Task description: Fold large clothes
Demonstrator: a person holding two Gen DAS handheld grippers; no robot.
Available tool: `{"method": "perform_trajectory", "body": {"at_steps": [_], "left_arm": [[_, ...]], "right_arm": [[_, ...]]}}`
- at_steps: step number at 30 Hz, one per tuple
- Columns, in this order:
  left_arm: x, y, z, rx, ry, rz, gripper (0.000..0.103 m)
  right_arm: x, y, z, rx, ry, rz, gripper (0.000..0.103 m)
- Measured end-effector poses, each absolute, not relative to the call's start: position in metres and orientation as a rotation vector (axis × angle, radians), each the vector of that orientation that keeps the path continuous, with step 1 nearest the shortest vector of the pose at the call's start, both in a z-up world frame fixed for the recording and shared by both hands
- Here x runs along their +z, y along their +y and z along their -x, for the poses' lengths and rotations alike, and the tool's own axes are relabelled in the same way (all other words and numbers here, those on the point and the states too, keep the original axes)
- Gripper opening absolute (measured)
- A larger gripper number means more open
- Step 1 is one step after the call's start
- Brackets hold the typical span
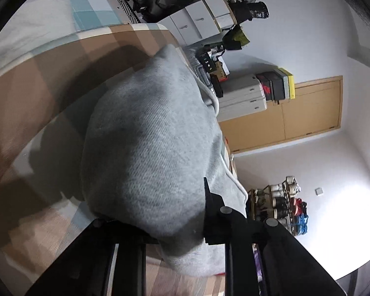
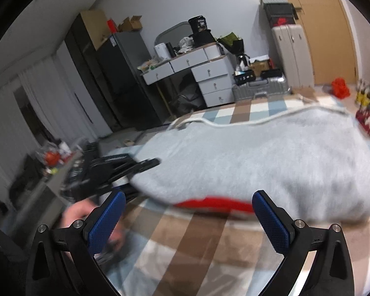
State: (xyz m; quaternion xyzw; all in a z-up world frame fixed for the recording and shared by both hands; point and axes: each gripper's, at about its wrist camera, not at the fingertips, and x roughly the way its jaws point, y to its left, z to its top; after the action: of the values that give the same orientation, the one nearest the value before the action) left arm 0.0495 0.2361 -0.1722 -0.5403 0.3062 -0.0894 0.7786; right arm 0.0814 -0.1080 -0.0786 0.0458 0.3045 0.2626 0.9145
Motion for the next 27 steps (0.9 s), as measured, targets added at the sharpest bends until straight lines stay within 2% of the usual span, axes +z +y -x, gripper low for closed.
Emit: {"method": "perform_trajectory", "body": {"at_steps": [5,9,16,18,23,25,27], "left_arm": [[-0.168,0.236,-0.015,-0.184,0.664,1.130,0.014],[-0.168,0.234,0.023,-0.193,0.671,1.104,0.014],[-0.158,0.259,0.073,-0.160,0.614,1.049,0.010],[-0.157,0.271,0.078,-0.134,0.603,1.057,0.009],[-0.175,0.288,0.067,-0.091,0.649,1.147,0.009],[-0.190,0.290,0.060,-0.065,0.695,1.207,0.014],[-0.202,0.288,0.058,-0.052,0.680,1.294,0.024]], "right_arm": [[-0.075,-0.087,-0.112,0.377,0.670,0.025,0.103],[-0.112,-0.080,-0.134,0.361,0.921,0.045,0.103],[-0.138,-0.041,-0.087,0.467,1.045,0.200,0.103],[-0.132,-0.026,-0.075,0.500,1.048,0.257,0.103],[-0.105,-0.001,-0.054,0.458,0.826,0.375,0.103],[-0.125,0.004,-0.065,0.454,0.913,0.376,0.103],[-0.140,-0.001,-0.074,0.458,0.950,0.324,0.103]]}}
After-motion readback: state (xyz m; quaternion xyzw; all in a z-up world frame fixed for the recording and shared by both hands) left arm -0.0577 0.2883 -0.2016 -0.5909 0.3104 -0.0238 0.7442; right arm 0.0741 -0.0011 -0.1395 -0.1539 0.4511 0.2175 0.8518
